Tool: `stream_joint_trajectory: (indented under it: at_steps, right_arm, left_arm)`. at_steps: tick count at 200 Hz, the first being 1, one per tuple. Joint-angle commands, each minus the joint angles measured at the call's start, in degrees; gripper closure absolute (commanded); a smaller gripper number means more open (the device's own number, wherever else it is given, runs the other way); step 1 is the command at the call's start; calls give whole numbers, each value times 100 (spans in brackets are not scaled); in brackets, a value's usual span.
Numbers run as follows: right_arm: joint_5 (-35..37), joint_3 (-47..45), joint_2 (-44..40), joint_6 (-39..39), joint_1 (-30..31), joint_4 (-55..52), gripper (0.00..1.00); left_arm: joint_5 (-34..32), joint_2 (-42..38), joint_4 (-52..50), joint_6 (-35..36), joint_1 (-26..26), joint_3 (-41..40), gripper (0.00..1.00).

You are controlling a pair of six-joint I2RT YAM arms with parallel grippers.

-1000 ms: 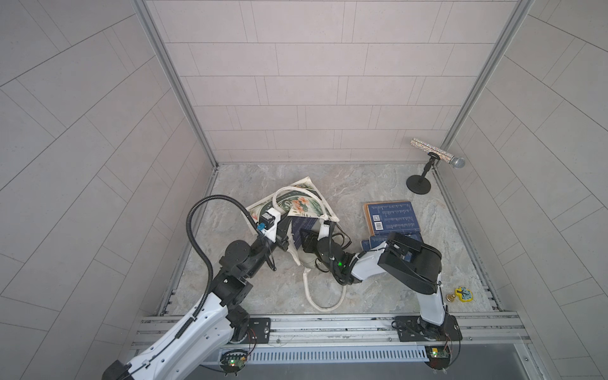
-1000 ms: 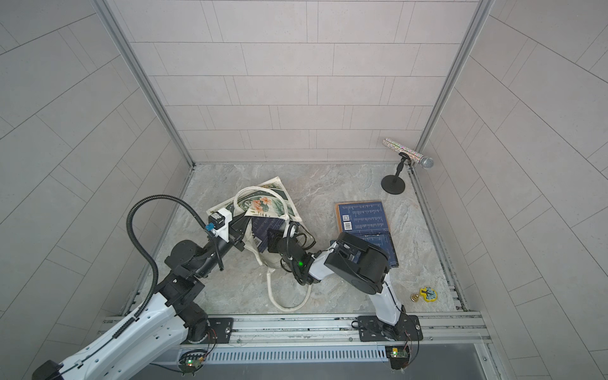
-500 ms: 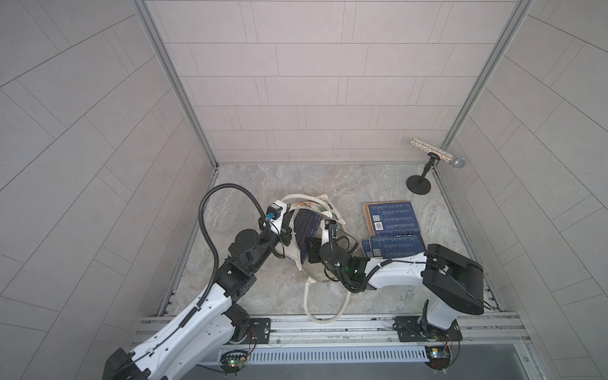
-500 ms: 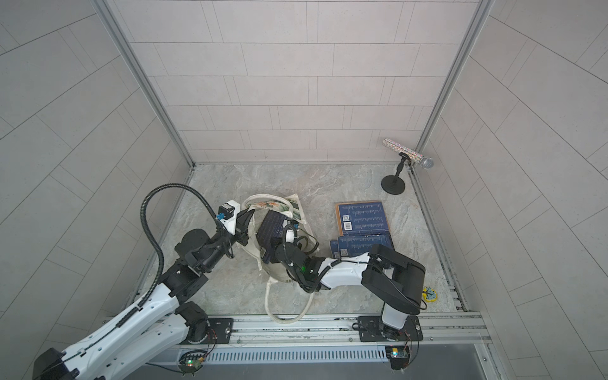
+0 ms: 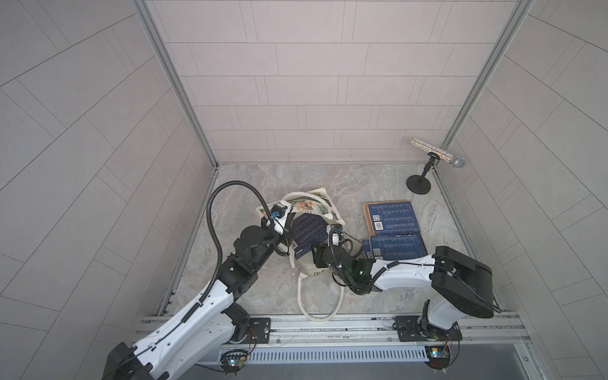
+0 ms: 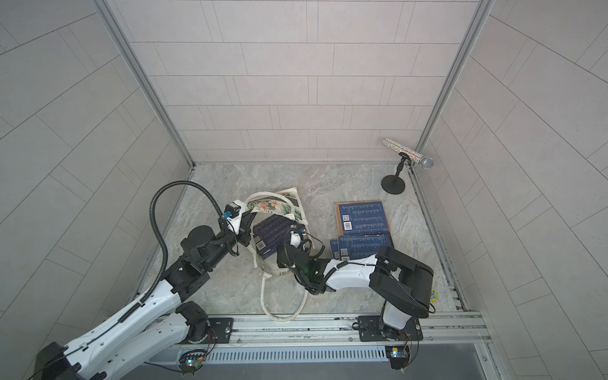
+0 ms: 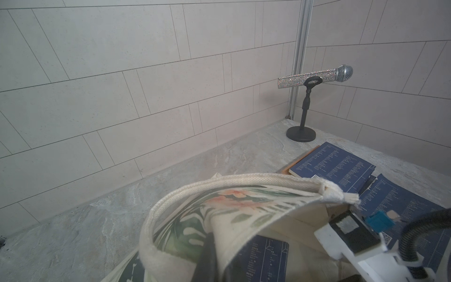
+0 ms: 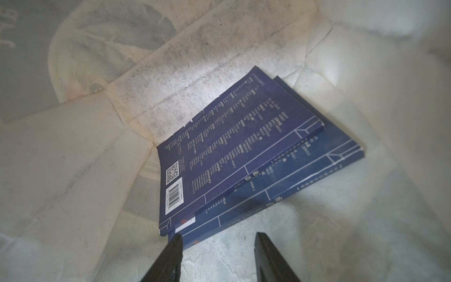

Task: Take out the books from the canvas bag
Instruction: Pick up the book from the canvas bag.

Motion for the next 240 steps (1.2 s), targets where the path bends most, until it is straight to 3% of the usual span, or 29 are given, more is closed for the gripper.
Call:
stream_joint_trajectory:
  at_steps: [1, 46, 132, 155, 184, 206, 240]
  right_arm:
    - [-229, -170, 200, 556, -205, 405, 47]
    - [-501, -63, 631, 1333, -193, 481, 44]
    - [-237, 200, 1523, 1357, -322, 1786, 43]
    - [-142, 419, 1607, 1228, -392, 1503, 44]
    - [-172, 405, 1823, 1203, -620, 1974, 52]
    - [-310, 440, 1841, 1158, -720, 1936, 66]
    - [-297, 266, 1672, 1136, -670, 2061, 75]
  left_arm:
    - [-52, -123, 522, 59, -33, 253, 100]
    - [-12, -117, 538, 54, -35, 273, 100]
    - [344, -247, 668, 37, -81, 194, 100]
    - [431, -296, 737, 41, -98, 160, 100]
    - [484, -350, 767, 42, -105, 134, 100]
    - [433, -369, 783, 76, -114, 105, 100]
    - [283, -333, 756, 86, -108, 132, 100]
